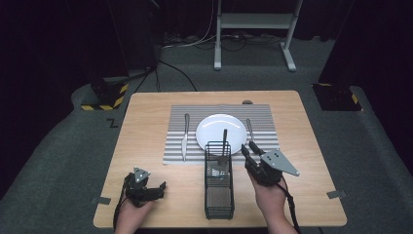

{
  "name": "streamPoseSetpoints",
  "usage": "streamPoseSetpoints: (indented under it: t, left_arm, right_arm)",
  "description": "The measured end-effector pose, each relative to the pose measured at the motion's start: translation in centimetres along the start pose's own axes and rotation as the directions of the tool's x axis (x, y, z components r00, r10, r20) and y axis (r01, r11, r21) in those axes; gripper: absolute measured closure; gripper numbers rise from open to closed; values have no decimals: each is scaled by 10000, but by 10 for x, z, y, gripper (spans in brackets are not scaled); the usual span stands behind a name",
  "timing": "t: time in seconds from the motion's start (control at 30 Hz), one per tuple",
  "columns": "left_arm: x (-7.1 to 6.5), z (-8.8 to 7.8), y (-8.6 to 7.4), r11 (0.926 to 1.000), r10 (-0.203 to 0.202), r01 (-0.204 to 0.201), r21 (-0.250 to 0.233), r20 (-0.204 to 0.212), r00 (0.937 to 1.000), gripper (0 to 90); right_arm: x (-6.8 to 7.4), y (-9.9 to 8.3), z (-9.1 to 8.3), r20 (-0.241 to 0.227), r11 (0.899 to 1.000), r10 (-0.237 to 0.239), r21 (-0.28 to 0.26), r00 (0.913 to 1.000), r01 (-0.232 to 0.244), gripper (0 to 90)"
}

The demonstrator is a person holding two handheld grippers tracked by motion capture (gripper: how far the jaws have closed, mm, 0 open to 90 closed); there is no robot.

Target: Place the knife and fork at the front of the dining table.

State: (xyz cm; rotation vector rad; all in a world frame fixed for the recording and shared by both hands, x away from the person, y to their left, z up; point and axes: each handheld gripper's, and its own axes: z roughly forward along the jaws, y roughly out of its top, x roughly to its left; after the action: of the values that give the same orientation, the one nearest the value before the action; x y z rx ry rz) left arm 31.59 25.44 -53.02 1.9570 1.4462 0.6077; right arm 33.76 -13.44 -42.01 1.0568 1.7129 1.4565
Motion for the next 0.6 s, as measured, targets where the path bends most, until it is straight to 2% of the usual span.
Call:
streamPoseSetpoints:
  t: [0.23, 0.43, 0.53, 0.6]
  left_arm:
    - [0, 0, 0, 10000, -4, 4, -2, 1, 10000, 41]
    - [0, 0, 0, 10000, 3, -3, -3, 5, 10000, 41]
    - [0, 0, 0, 10000, 5, -5, -2, 6, 10000, 41]
    - [0, 0, 0, 10000, 2, -2, -2, 7, 10000, 41]
  right_arm:
    - [19, 15, 14, -485, 9999, 0, -157, 9988, -7, 679]
    - [26, 27, 34, -552, 9999, 64, -82, 9985, -69, 671]
    - [29, 27, 44, -516, 10000, -35, 28, 9987, 36, 672]
    - [28, 25, 49, -501, 9998, 72, 169, 9987, -63, 677]
